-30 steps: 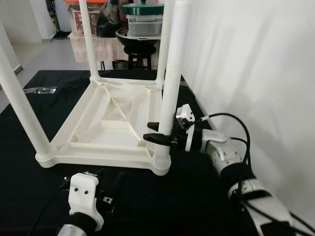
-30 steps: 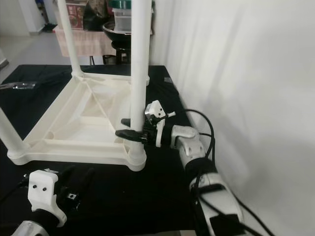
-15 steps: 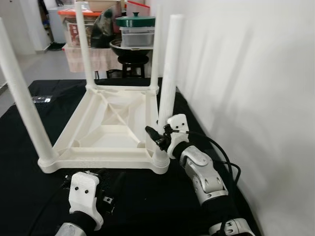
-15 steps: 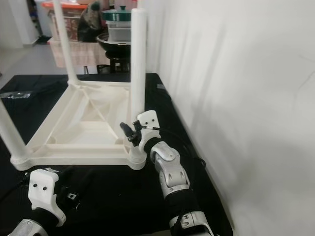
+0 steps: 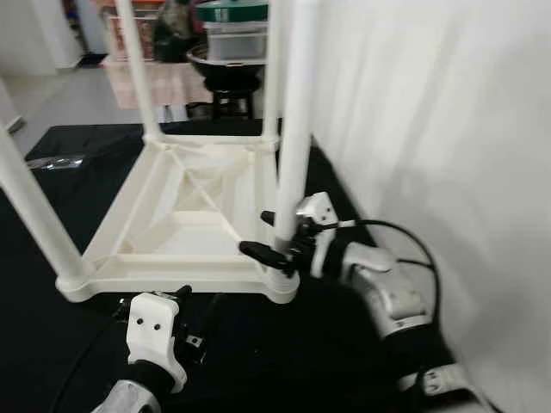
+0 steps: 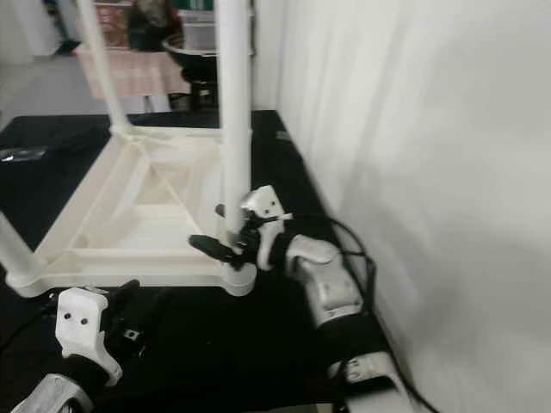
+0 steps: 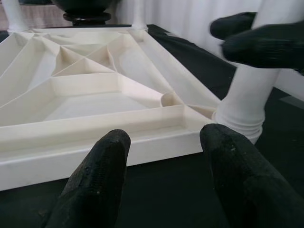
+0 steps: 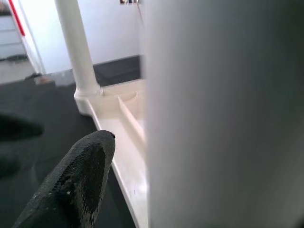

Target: Building children table

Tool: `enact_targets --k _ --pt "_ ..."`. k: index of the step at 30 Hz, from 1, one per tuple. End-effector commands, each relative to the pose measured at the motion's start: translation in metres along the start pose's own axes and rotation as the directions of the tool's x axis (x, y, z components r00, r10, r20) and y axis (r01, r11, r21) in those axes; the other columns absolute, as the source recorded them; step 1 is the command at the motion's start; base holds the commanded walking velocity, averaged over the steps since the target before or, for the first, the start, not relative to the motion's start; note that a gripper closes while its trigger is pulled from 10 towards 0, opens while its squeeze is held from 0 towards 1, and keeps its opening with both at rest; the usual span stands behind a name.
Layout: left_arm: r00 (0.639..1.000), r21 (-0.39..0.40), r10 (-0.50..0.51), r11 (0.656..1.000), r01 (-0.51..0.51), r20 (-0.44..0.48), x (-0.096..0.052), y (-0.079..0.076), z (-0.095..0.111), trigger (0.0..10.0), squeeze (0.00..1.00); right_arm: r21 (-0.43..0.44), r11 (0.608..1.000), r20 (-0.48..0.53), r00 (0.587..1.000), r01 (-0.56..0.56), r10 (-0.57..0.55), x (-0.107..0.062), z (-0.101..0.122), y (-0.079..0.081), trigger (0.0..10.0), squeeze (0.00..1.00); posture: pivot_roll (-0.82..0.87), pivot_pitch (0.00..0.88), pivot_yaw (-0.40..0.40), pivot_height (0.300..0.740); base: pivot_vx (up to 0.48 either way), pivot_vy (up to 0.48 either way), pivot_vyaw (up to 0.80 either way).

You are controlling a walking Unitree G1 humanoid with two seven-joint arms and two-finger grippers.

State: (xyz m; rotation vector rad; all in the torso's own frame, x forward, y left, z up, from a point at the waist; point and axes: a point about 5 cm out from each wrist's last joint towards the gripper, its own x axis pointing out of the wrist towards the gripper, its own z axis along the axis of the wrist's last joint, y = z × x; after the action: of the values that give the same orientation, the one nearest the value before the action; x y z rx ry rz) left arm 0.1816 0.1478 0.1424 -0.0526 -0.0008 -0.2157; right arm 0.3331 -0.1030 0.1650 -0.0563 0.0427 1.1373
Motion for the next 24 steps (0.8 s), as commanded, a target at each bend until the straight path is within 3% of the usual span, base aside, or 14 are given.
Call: enact_targets --k 1,3,9,10,11,12,13,14,24 --pt "1.0 -0.008 0.013 1.0 -0.013 -0.022 0.0 0.001 -0.005 10.0 0.0 -0.015 0.996 -0.017 0.996 -0.082 0.082 -0.01 0.0 -0.006 10.0 0.0 0.06 0.0 -0.066 0.74 0.0 0.0 0.0" --pt "1.0 -0.008 0.013 1.0 -0.013 -0.022 0.0 0.001 -0.005 10.0 0.0 -0.015 0.996 -0.017 0.996 -0.082 0.082 -0.01 0.0 -0.006 10.0 0.0 0.06 0.0 -0.066 0.74 0.0 0.0 0.0" --pt "1.0 0.001 0.017 1.0 -0.017 -0.02 0.0 0.001 -0.006 10.0 0.0 0.006 0.997 -0.036 0.997 -0.071 0.071 -0.017 0.006 -0.028 10.0 0.0 0.08 0.0 -0.077 0.74 0.0 0.0 0.0" --pt "1.0 0.002 0.022 1.0 -0.022 -0.019 -0.001 0.002 -0.005 10.0 0.0 0.01 0.998 -0.029 0.998 -0.064 0.064 -0.019 0.008 -0.031 7.8 0.0 0.08 0.0 -0.08 0.74 0.0 0.0 0.0" --pt "1.0 0.002 0.022 1.0 -0.022 -0.019 -0.001 0.002 -0.005 10.0 0.0 0.01 0.998 -0.029 0.998 -0.064 0.064 -0.019 0.008 -0.031 7.8 0.0 0.08 0.0 -0.08 0.74 0.0 0.0 0.0" --pt "0.999 0.003 0.026 1.0 -0.026 -0.019 -0.001 0.002 -0.005 10.0 0.0 0.017 0.998 -0.024 0.998 -0.058 0.058 -0.02 0.009 -0.033 3.7 0.0 0.08 0.0 -0.08 0.74 0.0 0.0 0.0" --pt "0.999 0.003 0.026 1.0 -0.026 -0.019 -0.001 0.002 -0.005 10.0 0.0 0.017 0.998 -0.024 0.998 -0.058 0.058 -0.02 0.009 -0.033 3.7 0.0 0.08 0.0 -0.08 0.74 0.0 0.0 0.0" --pt "0.999 0.003 0.028 1.0 -0.028 -0.019 -0.001 0.002 -0.005 10.0 0.0 0.022 0.999 -0.018 0.999 -0.049 0.049 -0.021 0.01 -0.034 0.0 0.0 0.08 0.0 -0.08 0.74 0.0 0.0 0.0" --pt "1.0 0.002 0.022 1.0 -0.022 -0.022 -0.001 0.003 -0.006 10.0 0.0 0.054 0.998 -0.01 0.999 -0.033 0.034 -0.031 0.001 -0.034 0.0 0.0 0.06 0.0 -0.067 0.74 0.0 0.0 0.0"
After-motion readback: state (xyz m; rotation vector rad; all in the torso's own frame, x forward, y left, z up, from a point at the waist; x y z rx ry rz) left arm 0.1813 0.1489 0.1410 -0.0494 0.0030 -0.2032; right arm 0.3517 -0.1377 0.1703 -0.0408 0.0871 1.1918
